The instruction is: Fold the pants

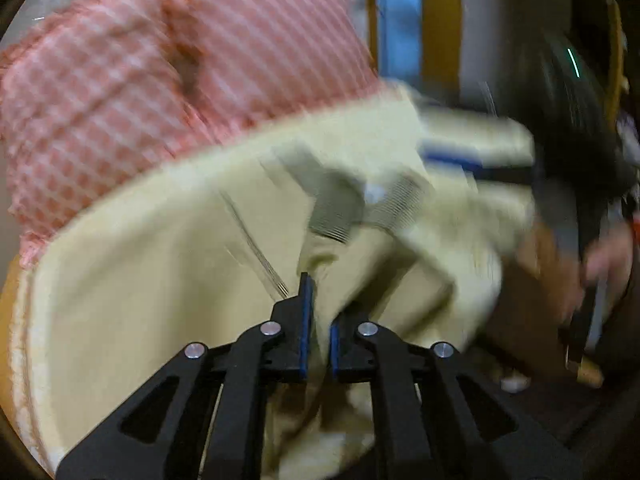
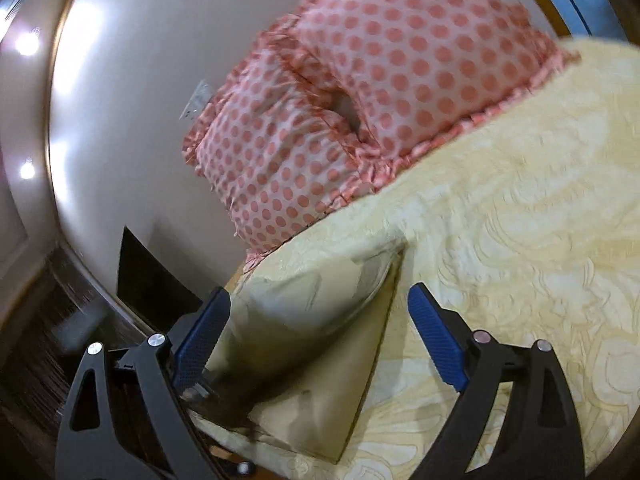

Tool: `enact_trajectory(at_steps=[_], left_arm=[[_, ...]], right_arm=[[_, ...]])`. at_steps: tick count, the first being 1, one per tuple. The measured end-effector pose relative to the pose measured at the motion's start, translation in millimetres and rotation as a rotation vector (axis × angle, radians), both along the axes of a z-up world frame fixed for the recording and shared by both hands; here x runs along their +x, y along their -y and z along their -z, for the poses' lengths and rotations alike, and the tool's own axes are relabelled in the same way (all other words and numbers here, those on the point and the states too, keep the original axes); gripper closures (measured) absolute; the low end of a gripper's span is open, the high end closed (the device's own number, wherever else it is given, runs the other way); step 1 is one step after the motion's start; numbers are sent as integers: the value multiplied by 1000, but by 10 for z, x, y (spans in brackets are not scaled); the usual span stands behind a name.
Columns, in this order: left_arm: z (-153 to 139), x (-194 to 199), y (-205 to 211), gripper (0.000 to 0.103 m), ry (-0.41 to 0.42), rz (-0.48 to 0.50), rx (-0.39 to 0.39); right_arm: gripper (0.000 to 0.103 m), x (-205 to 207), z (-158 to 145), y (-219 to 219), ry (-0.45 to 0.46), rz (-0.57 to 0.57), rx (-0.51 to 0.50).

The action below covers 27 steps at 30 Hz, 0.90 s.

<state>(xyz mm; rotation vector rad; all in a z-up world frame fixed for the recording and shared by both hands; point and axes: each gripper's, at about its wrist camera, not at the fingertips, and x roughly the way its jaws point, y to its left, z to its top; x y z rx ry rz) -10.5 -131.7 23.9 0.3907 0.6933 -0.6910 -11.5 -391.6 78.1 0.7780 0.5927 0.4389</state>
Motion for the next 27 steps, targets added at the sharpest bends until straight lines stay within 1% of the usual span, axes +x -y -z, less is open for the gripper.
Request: enact_trajectory(at_steps=[1,2,3,4,5,6,7,8,9,10,11,12,13,14,16,18,19,20,21,23,24,25,26,27], left_arm=[[16,-93,-31,86,19,-2,15],[-50,-196,-108,80,37,6,4],[-145,-267,-220,77,47,12,-28],[-294,-342,-423,63,60,8,-93],[-374,-360,-546,45,68,-5,-136],[-531,-341,-774,41,79,-52,-210],[-635,-231,-1023,39,80,-126,-265],[-669,-157,-1147,39,74,-175,-283],[-664,37,-1417,39,41,-272,-308],[-618,194,-1620,42,-3,-337,-329],[-537,368,-1820,45,-63,-396,-354],[-411,573,-2056,48,-145,-450,-399],[-328,713,-2181,51,-193,-484,-422],[-247,845,-2267,51,-237,-501,-441],[-86,1061,-2366,51,-313,-492,-472],[18,1267,-2294,51,-380,-457,-492],[53,1274,-2252,47,-400,-438,-489],[69,1231,-2187,40,-405,-424,-472],[106,1278,-2116,38,-412,-412,-447],[177,1329,-2042,37,-438,-408,-434],[190,1364,-2036,37,-441,-404,-438],[197,1362,-2037,48,-444,-405,-441],[190,1376,-2042,74,-451,-410,-435],[200,1378,-2056,84,-487,-391,-446]], right_arm=[[11,53,33,-15,-24,-16,8],[11,112,67,-36,-53,-34,11],[11,208,115,-79,-88,-67,15],[11,286,157,-121,-112,-91,14],[12,340,183,-152,-127,-105,8],[17,431,219,-223,-149,-131,-22],[20,486,240,-276,-164,-145,-55],[26,527,247,-336,-171,-154,-97],[28,577,252,-393,-179,-159,-137],[29,618,258,-431,-188,-168,-150],[35,656,273,-462,-196,-184,-148],[38,689,290,-495,-200,-197,-149],[38,703,290,-518,-193,-198,-169],[40,720,293,-542,-191,-204,-188],[42,721,297,-540,-192,-211,-183],[46,740,310,-528,-199,-221,-179],[49,754,322,-536,-204,-229,-176],[53,761,336,-540,-209,-239,-168],[53,770,341,-531,-211,-246,-163],[53,799,346,-510,-224,-259,-140],[58,821,360,-500,-234,-278,-127],[66,850,402,-493,-256,-302,-101],[80,863,447,-482,-271,-324,-59],[86,885,522,-442,-289,-349,30]])
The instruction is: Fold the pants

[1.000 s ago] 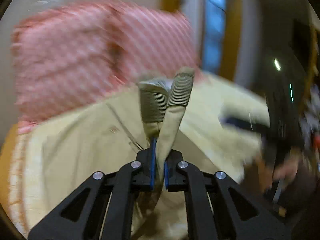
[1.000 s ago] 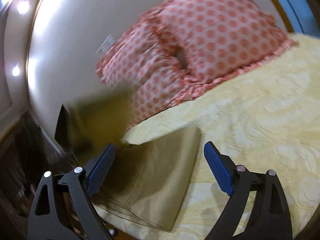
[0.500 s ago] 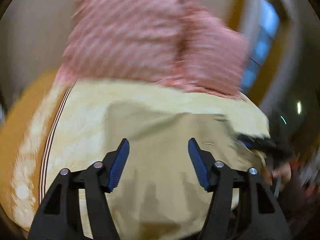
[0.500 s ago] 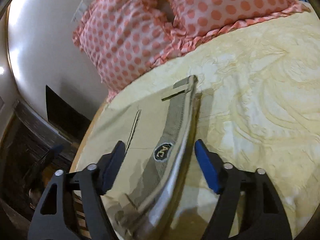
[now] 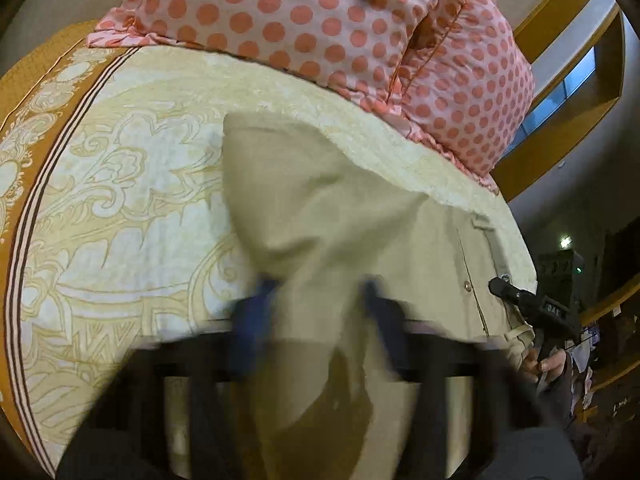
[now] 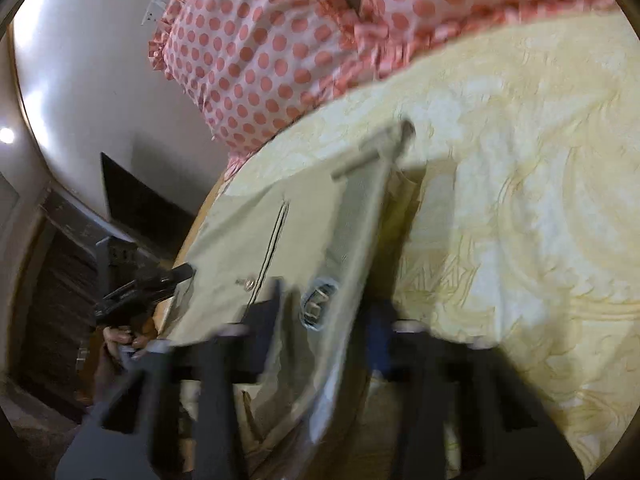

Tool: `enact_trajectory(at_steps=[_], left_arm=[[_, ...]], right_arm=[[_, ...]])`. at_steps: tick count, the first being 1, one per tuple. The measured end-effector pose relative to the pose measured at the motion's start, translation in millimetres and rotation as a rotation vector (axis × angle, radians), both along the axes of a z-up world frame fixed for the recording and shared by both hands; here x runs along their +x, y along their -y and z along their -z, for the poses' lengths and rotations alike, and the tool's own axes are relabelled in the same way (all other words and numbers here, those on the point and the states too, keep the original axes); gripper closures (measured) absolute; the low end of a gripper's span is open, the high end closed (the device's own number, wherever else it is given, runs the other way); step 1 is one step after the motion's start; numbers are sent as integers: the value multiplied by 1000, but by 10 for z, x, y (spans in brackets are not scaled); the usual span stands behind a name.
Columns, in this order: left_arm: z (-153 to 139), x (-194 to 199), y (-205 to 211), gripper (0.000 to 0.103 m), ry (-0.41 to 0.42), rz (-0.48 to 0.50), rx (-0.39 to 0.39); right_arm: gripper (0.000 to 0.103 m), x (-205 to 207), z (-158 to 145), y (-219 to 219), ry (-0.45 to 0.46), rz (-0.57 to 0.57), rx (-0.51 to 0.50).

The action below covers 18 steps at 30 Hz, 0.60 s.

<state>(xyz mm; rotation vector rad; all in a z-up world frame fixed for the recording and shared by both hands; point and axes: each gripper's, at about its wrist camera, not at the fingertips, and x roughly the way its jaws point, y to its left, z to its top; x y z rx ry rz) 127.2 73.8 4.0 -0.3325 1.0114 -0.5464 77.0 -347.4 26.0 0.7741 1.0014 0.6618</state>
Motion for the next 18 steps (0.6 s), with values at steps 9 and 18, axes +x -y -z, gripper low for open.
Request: enact_trajectory(at_steps=[9,18], left_arm=[[-426,219,301,96,138,42,45],[-361,1108,827,86,190,-53,220]], right_arm=[[90,364,-348,111,106,-1,52],[80,1029,-286,430,67,182,-272]])
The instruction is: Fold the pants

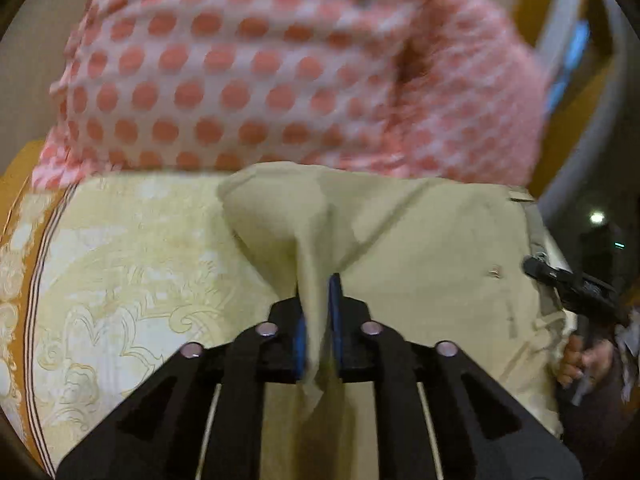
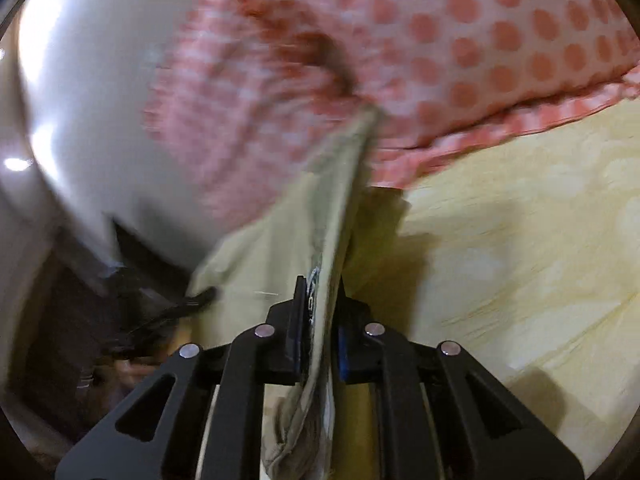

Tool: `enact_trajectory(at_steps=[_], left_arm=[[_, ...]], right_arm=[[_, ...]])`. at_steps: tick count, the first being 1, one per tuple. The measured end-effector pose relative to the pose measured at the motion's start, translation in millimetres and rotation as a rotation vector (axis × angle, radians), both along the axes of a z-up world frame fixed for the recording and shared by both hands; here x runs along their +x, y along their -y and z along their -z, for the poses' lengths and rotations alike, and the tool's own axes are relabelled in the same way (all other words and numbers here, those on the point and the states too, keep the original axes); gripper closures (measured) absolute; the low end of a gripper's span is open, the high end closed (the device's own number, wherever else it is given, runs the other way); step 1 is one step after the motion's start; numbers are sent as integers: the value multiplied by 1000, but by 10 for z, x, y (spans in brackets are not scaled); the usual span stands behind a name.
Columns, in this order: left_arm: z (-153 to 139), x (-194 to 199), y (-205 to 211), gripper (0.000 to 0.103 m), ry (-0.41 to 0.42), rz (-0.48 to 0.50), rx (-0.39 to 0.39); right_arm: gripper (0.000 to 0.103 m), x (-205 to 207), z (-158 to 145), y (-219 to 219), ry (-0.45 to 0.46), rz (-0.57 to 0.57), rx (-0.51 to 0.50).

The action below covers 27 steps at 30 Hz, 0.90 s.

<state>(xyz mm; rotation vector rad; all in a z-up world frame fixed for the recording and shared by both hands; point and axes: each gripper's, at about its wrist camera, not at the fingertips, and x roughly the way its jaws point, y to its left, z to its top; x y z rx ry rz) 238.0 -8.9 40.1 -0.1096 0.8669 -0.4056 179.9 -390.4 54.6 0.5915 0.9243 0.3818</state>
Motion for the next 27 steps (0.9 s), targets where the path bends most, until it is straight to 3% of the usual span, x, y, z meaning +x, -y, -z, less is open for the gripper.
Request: enact_trajectory(at_steps=[2,4,5,7,9,11,12,13,14,16,18,19,20,22,23,27], left_arm=[[24,0,-27,78,-8,-29,13],[-112,-192,-104,78,80,-76,52],[-177,-289,-136,72,117,-75,48],[-277,-470,-169,64,143,-33,-43],[-248,-509,-78,56,93,36,-109],[-62,-420,71,56,-2,63,-72],[133,-301,165,60,-77,45,-12],[252,-234,184,71,-115,24,14],[239,-248,178,76,-71,6,16],[175,-343,139,74,-78,-23,51],[34,-651,68,48,-9,-37,64],[-34,-828,55,29,32,-49,87],[-79,-1035,26,18,75,-71,120],[-70,-1467,-38,11,121,-101,169],[-19,-1643,-53,7,120,-104,171],[222,-1966,-30,4,77,-132,197]], right_arm=[[71,-3,62,35,-70,29,-77],[70,-170,-78,91,10,63,-86],[64,-245,-163,73,60,52,-81],[51,-354,-289,-53,114,-23,-27],[33,-380,-274,-227,99,-95,2],[31,-296,-63,-360,-12,-105,-76],[31,-253,16,-361,-28,-101,-77],[31,-254,13,-351,-8,-85,-71],[32,-253,14,-324,-29,-79,-75],[30,-422,-98,-287,-38,-10,-130],[12,-694,-233,-367,40,-4,-175],[9,-878,-296,-429,83,-5,-200],[7,-1065,-325,-489,113,-20,-209],[7,-1296,-303,-637,136,-34,-221],[7,-1434,-246,-739,136,-31,-251],[7,-1628,-51,-985,117,4,-331]])
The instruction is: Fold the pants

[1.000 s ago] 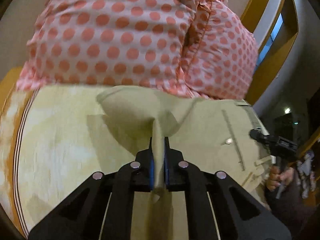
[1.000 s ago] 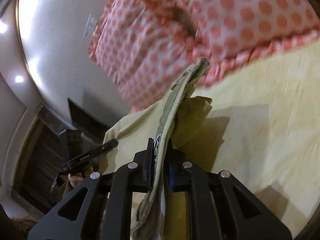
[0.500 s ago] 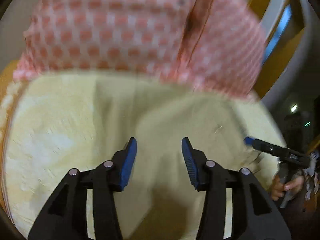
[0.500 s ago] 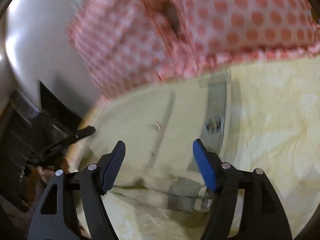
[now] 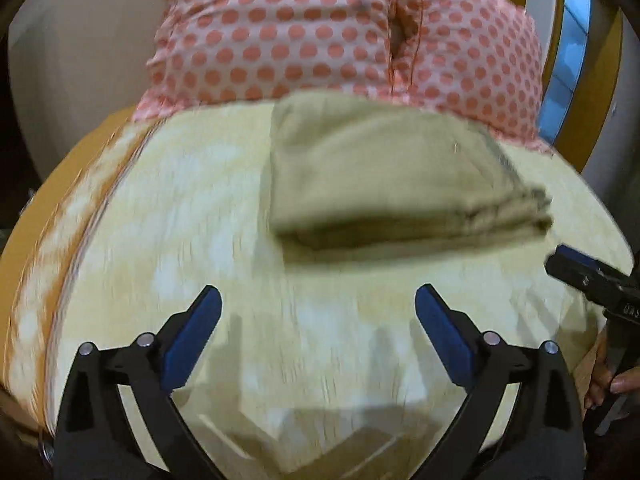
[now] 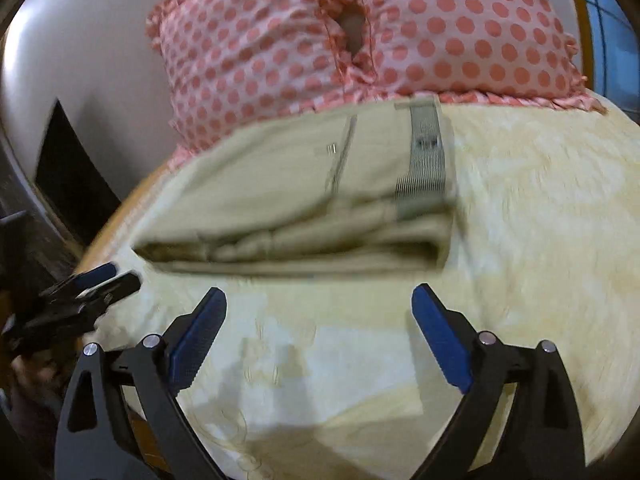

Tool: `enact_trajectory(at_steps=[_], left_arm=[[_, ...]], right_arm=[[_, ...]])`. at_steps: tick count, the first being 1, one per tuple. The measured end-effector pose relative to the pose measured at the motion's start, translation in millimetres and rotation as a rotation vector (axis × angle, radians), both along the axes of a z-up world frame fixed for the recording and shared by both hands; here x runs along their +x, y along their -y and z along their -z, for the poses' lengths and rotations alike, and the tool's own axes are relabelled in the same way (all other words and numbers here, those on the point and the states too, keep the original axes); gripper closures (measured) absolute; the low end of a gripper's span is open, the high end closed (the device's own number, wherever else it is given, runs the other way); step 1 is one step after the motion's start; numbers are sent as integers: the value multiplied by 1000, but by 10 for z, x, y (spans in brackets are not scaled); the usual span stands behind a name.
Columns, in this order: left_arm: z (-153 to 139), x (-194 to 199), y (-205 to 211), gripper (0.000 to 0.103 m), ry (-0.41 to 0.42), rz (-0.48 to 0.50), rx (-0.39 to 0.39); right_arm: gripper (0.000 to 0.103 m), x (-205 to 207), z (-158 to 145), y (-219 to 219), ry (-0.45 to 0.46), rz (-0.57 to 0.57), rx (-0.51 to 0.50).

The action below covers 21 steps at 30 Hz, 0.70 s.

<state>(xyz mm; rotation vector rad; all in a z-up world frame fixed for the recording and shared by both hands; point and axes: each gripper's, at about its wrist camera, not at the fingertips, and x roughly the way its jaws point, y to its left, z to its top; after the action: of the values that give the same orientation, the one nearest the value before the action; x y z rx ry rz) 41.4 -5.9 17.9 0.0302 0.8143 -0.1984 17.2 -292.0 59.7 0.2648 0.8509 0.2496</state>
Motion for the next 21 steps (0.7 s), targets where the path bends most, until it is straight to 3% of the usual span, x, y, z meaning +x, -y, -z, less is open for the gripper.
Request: enact_trajectory(at_steps=[5,9,21], left_arm=[[179,-167,82,2,40,-58,75],[214,-231,55,2,77,-75,58],[232,-283,81,2,116,-78,55]], right_arm=[[1,-117,55,-244,35,31,-152],[1,-215,133,-413,88,49,-280],[1,-242,146,-408,110,72,-274]])
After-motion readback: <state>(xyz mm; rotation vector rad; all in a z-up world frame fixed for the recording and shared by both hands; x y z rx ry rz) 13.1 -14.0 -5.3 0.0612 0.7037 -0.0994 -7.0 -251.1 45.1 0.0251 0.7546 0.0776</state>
